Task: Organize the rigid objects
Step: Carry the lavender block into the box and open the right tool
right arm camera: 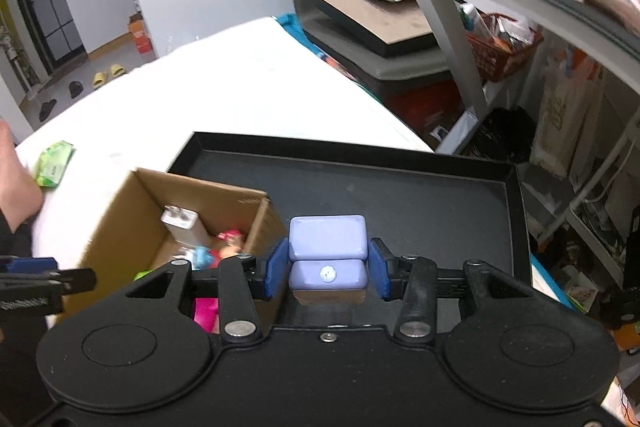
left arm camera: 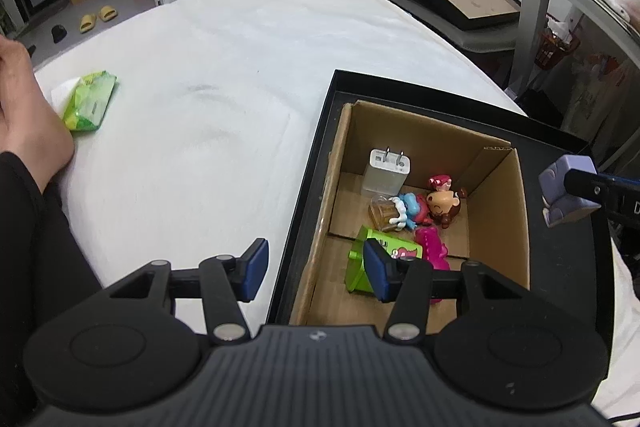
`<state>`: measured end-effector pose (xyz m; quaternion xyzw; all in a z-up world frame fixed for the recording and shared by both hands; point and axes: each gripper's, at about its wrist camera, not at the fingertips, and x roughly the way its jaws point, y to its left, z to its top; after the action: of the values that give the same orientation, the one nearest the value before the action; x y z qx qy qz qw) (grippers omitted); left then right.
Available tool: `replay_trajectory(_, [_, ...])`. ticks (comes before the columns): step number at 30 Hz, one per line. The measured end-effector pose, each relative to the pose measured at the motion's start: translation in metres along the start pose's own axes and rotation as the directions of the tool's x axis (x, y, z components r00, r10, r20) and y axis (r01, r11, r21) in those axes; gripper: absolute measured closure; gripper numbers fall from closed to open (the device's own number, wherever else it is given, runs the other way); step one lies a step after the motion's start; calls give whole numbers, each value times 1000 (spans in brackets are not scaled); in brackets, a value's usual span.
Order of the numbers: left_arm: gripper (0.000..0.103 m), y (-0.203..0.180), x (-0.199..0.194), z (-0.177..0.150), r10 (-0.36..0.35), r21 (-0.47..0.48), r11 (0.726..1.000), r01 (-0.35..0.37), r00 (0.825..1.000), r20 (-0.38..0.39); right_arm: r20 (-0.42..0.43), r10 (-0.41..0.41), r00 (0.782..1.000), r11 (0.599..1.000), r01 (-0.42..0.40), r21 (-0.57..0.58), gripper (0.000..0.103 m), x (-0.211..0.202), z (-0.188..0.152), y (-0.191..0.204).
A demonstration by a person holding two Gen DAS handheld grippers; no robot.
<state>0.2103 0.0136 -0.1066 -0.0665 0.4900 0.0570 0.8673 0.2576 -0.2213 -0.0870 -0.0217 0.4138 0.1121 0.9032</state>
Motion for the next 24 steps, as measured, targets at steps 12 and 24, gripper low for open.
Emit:
replay_trajectory(12, [56, 23, 1, -20, -37, -42, 998, 37, 999, 0, 29, 22, 999, 997, -20, -70, 60, -13, 12, 45])
replay_trajectory(24, [77, 40, 7, -26, -113, -94, 989, 112, 994, -1, 2, 19, 1000, 992, -18, -124, 60, -1, 9, 90])
